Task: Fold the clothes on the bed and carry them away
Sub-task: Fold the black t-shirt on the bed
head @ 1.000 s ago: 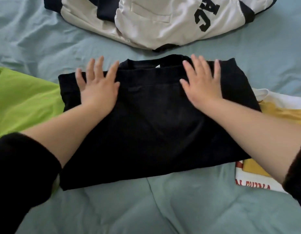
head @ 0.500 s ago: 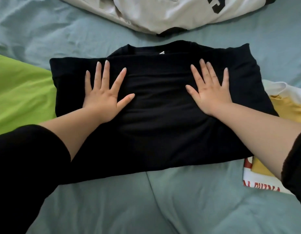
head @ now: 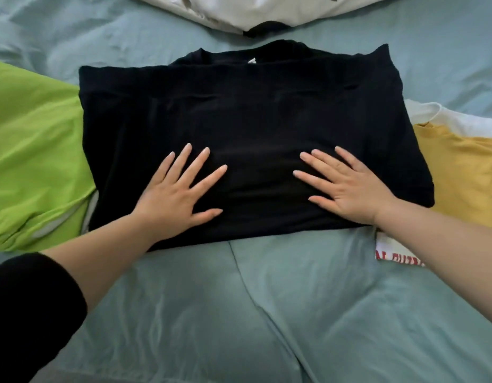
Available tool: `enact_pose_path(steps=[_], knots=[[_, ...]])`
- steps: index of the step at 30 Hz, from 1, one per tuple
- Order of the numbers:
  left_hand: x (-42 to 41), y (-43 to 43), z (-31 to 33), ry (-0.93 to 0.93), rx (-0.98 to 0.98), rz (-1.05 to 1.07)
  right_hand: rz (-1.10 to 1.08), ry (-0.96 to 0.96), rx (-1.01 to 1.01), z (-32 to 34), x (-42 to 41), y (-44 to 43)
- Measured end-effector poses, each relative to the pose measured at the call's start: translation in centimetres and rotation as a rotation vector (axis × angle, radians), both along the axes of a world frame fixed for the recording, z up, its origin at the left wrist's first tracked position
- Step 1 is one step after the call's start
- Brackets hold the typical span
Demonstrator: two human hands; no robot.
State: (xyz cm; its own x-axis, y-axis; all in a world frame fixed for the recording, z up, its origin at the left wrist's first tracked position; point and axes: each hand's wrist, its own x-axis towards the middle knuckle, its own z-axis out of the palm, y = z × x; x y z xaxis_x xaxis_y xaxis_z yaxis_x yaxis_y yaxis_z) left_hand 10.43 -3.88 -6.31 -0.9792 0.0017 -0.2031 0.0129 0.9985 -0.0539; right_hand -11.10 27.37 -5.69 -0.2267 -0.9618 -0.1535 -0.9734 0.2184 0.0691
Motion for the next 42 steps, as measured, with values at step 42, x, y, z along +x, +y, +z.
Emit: enact_pose_path(steps=[42], knots=[[11.9, 27.2, 5.3, -0.444, 0.3, 0.264, -2.108, -1.558, -1.621, 7.3, 20.1, 20.9]])
